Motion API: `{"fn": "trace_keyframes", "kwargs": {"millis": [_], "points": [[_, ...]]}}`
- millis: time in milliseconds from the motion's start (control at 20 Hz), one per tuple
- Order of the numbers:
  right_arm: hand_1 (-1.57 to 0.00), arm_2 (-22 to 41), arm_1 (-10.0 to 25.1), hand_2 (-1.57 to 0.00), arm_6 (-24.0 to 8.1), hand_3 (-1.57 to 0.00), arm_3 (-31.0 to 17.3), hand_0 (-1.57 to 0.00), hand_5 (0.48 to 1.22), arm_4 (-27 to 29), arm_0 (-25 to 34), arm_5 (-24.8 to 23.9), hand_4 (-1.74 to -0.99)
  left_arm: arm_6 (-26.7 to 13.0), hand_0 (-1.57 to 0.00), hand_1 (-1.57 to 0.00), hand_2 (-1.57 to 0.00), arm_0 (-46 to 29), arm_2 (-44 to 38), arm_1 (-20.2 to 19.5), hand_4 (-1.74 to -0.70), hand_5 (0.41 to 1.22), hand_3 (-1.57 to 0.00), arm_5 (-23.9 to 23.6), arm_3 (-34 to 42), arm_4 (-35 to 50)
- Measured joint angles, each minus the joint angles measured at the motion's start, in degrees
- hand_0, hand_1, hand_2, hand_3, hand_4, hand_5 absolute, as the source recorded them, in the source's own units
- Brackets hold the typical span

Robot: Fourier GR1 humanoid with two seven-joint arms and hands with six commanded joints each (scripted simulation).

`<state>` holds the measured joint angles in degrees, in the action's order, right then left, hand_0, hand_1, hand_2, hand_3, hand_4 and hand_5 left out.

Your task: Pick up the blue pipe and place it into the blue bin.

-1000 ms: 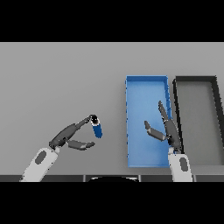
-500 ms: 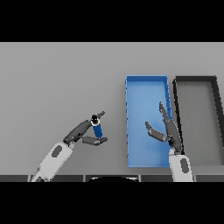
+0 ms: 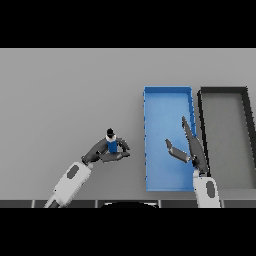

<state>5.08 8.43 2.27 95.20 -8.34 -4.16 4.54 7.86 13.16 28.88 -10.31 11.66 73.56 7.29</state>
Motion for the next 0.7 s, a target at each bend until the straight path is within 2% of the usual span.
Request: {"fn": "trace_keyframes", "kwargs": {"millis": [50,100,200,250,350,600,700], "points": [[0.00,-0.33,0.52,0.00,-0.81,0.00,-0.27,0.00,0.665,0.06,0.55,0.13,-1.310,-0.90,-1.07,-1.13,-1.18,-0.12,0.26,0.38,-1.59,1.060,-1.18,0.30,0.46,0.01],[0.00,-0.25,0.42,0.00,0.18,0.00,0.43,0.00,0.666,0.67,-0.60,0.60,-1.307,-0.29,-1.17,-1.22,-1.26,-1.11,0.64,0.09,-1.62,1.092,-1.25,0.15,1.23,-0.03],[0.00,-0.17,0.57,0.00,0.52,0.00,0.24,0.00,0.666,0.23,-0.93,0.49,-1.294,0.79,-1.31,-1.35,-1.37,-1.18,1.25,-0.51,-1.66,1.139,-1.35,-0.86,1.67,-1.35],[0.00,-0.06,0.39,0.00,-0.70,0.00,-0.67,0.00,0.664,-0.60,0.03,-0.13,-1.288,0.02,-1.36,-1.39,-1.41,-1.17,1.78,0.01,-1.67,1.155,-1.38,-1.26,2.38,-1.52],[0.00,-0.02,0.38,0.00,-0.49,0.00,-0.40,0.00,0.662,-0.50,1.01,-0.09,-1.281,0.96,-1.44,-1.46,-1.47,-0.50,1.78,0.82,-1.69,1.179,-1.42,-1.96,2.23,-1.69],[0.00,-0.38,0.50,0.00,0.80,0.00,-1.69,0.00,0.666,-0.33,0.79,0.17,-1.275,3.17,-1.53,-1.53,-1.54,1.12,2.25,1.80,-1.72,1.207,-1.45,-1.88,8.34,-0.18],[0.00,-0.02,0.68,0.00,0.34,0.00,-1.62,0.00,0.678,-1.32,0.90,-0.17,-1.278,1.54,-1.54,-1.55,-1.55,1.80,2.26,1.88,-1.72,1.212,-1.45,-1.61,10.71,0.91]]}}
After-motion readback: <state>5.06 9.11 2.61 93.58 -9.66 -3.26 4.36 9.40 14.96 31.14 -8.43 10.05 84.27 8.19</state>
